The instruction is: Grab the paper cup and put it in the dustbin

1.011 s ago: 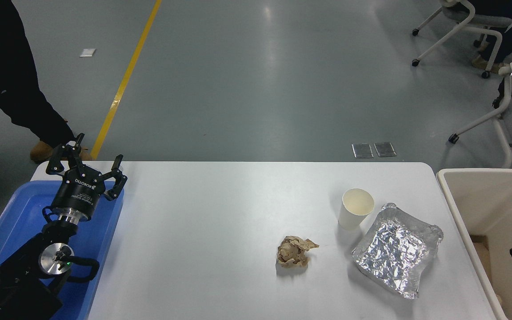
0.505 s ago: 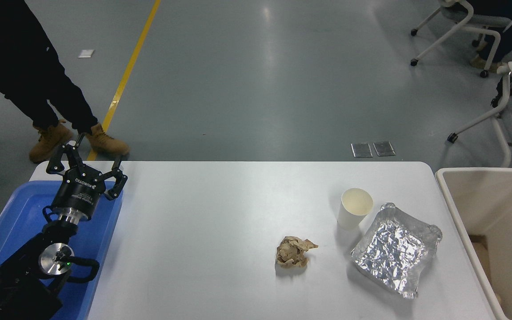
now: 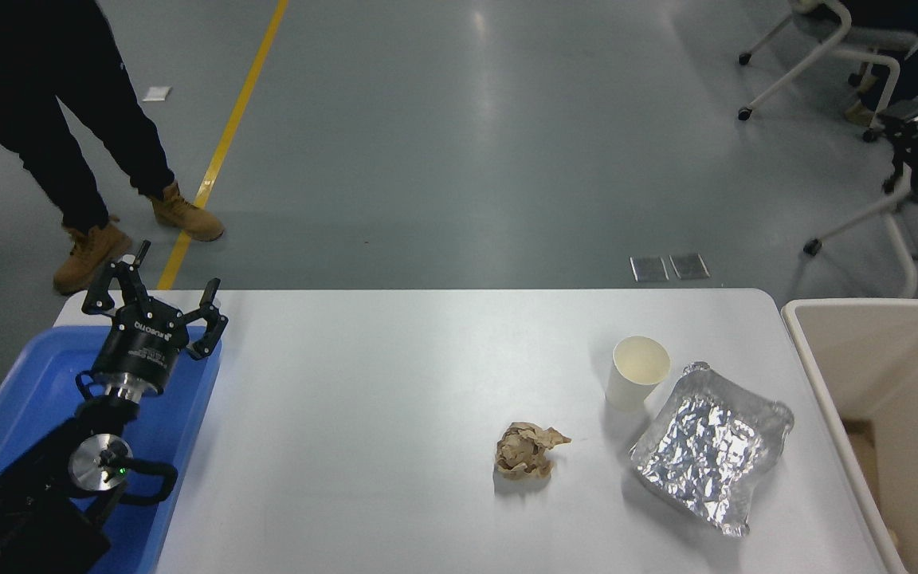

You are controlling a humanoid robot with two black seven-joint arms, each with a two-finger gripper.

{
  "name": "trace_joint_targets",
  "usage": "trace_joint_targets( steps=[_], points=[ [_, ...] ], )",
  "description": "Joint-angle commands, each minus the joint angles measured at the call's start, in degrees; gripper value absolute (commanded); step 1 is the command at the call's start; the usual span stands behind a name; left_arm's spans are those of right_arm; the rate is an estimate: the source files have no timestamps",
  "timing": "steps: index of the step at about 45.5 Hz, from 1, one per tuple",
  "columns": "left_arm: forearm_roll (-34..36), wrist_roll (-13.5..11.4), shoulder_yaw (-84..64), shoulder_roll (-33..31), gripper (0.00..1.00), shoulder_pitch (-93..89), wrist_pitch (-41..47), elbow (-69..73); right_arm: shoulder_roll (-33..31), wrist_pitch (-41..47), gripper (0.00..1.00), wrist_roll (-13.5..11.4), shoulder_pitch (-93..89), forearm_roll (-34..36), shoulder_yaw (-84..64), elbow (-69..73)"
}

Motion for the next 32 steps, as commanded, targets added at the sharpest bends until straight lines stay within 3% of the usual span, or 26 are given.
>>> trace_joint_targets(
  steps=[1, 16, 32],
  points=[
    [0.00, 0.00, 0.00, 0.00, 0.98, 0.00, 0.00, 0.00, 3.35, 12.54, 1.00, 0.05, 17.46, -10.42, -6.38, 16.16],
    [0.00, 0.00, 0.00, 0.09, 0.98, 0.00, 0.00, 0.00, 4.15, 32.85, 1.00, 0.05, 33.11, -12.19, -6.73, 26.62],
    [0.00, 0.00, 0.00, 0.09, 0.98, 0.00, 0.00, 0.00, 6.08, 36.02, 1.00, 0.05, 38.65, -15.00, -6.90, 31.90]
  ],
)
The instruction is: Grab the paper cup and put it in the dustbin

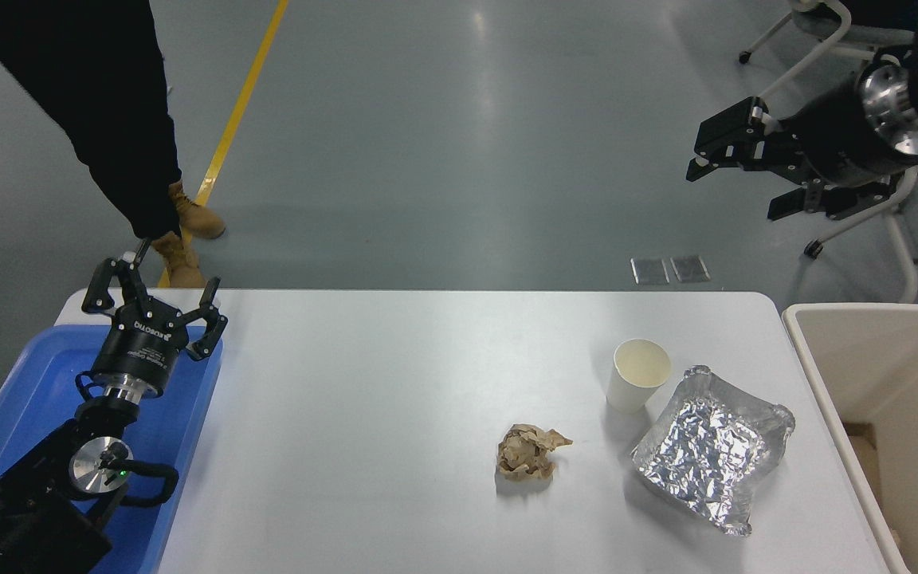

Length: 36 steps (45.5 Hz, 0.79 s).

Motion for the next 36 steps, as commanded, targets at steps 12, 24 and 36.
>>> trace_joint_targets(
  steps=[12, 24, 36],
  points=[
    [-0.01, 0.00, -0.02, 0.04, 0.98, 0.00, 0.00, -0.01, 2.45, 1.47, 1.00, 0.01, -0.22, -4.63, 0.09, 1.70],
    [-0.01, 0.00, -0.02, 0.04, 0.98, 0.00, 0.00, -0.01, 3.33, -3.97, 1.00, 0.01, -11.02, -7.61, 3.16, -2.43],
    [-0.01, -0.09, -0.02, 0.04, 0.98, 0.00, 0.00, -0.01, 8.25, -9.87, 1.00, 0.09, -27.73, -7.88, 6.42, -13.23]
  ],
)
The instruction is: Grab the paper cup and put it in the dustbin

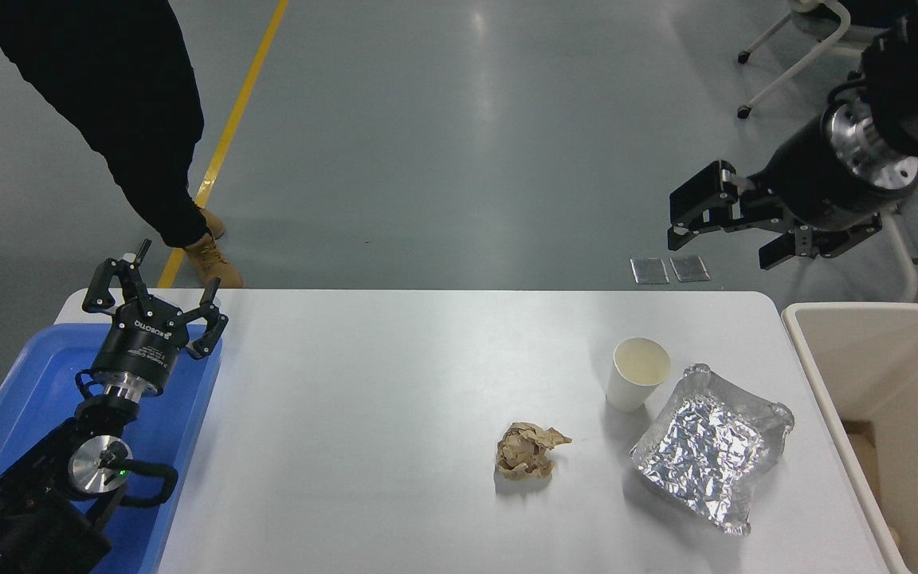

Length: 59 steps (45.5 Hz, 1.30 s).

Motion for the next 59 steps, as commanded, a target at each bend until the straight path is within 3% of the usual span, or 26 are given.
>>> trace_joint_targets(
  steps=[1, 15, 41, 59],
  points=[
    [-0.01, -0.05, -0.01, 0.03, 0.98, 0.00, 0.04, 0.01, 3.77, -4.50, 1.00, 0.09, -14.12, -0.74, 2.86, -9.54],
    [-0.01, 0.04, -0.01, -0.05, 0.98, 0.00, -0.05, 0.01, 7.64, -5.38, 1.00, 0.53, -30.83, -4.16, 6.91, -24.40],
    [0.08, -0.05, -0.01, 0.03, 0.98, 0.00, -0.05, 0.01, 12.56, -9.42, 1.00, 0.53, -43.31, -4.25, 9.20, -33.90],
    [-0.01, 0.04, -0.01, 0.03, 0.98, 0.00, -0.05, 0.09, 12.56, -10.13, 0.99, 0.53, -44.28, -4.25, 9.20, -34.87]
  ],
)
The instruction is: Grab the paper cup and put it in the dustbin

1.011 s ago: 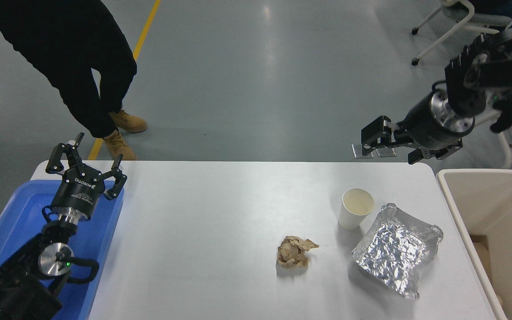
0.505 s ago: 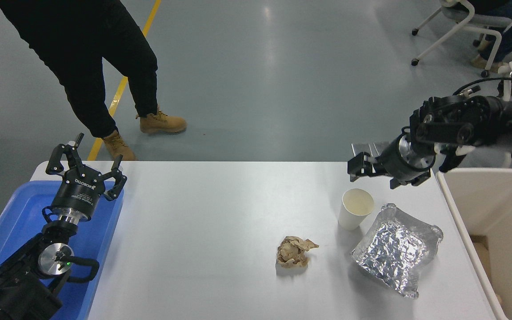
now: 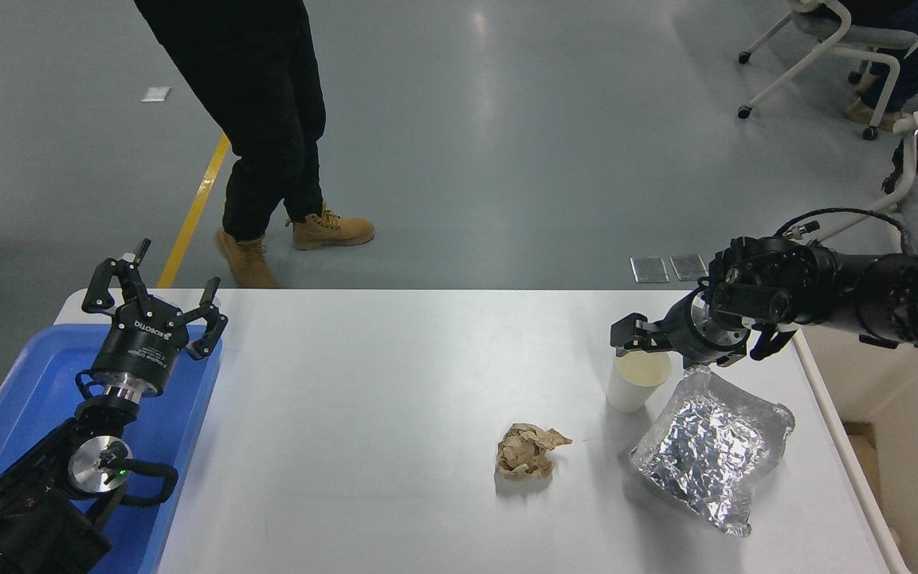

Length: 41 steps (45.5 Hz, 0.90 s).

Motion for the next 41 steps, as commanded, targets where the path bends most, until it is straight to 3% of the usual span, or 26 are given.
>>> trace_joint_targets(
  steps=[1, 9, 17, 30, 38, 41],
  points=[
    [-0.02, 0.02, 0.00, -0.06, 0.98, 0.00, 0.07, -0.01, 0.30, -0.87, 0.99, 0.01, -1.44, -0.03, 0.09, -0.92],
    [-0.02, 0.02, 0.00, -0.06, 0.98, 0.00, -0.02, -0.01, 0.30, -2.01, 0.98, 0.01, -3.11, -0.03, 0.00, -2.06],
    [-0.02, -0.06, 0.00, -0.06, 0.98, 0.00, -0.02, -0.01, 0.30, -2.10, 0.89, 0.01, -4.52, -0.12, -0.08, -3.64],
    [-0.02, 0.02, 0.00, -0.06, 0.98, 0.00, -0.02, -0.01, 0.30, -2.01, 0.39, 0.01, -5.66, -0.12, -0.08, -4.78],
    [-0.02, 0.02, 0.00, -0.06, 0.98, 0.00, -0.02, -0.01, 0.39, -2.10, 0.19, 0.01, -5.84, -0.12, 0.00, -4.78],
    [-0.02, 0.02, 0.00, -0.06, 0.98, 0.00, -0.02, 0.08, 0.48, -2.01, 0.03, 0.09, -6.01, -0.12, 0.00, -4.78]
  ],
)
